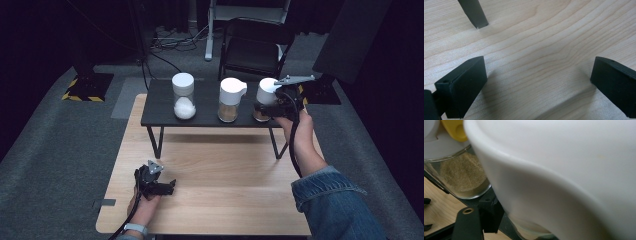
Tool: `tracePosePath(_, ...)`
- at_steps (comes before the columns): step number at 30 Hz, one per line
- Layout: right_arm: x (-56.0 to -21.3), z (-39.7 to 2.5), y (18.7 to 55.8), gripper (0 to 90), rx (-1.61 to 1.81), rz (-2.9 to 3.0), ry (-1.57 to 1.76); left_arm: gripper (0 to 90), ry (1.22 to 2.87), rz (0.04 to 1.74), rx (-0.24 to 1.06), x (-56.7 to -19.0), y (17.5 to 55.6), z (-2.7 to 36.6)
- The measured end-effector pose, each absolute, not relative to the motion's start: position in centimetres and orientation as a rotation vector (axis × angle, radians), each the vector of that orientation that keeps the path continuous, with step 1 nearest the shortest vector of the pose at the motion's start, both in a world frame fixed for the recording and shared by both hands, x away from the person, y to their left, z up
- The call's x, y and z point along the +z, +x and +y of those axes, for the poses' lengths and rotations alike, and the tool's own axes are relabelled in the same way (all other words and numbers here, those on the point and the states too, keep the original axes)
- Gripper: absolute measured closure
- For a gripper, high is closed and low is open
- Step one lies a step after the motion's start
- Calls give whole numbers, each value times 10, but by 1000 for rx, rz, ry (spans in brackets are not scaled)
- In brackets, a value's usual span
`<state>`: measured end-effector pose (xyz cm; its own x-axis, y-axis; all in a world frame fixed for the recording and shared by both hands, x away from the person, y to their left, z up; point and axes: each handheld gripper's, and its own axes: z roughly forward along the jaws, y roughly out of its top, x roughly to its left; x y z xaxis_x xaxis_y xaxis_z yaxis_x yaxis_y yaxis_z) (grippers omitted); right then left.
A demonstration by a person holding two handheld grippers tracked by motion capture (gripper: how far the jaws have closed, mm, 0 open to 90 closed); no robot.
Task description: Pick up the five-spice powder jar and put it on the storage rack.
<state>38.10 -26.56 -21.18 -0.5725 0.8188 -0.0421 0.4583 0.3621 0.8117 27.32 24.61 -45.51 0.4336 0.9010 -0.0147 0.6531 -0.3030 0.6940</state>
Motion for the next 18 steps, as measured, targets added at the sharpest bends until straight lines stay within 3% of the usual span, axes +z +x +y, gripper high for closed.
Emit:
tracePosePath(3,-214,-267,380,280,1099,2179,1109,3,2058,1303,510,-455,273,246)
tracePosePath(7,-218,-270,379,155,1118,2176,1103,3,2062,1301,509,-455,273,246)
tracePosePath(18,-228,-283,371,91,1144,2197,1109,3,2063,1301,510,-455,273,246)
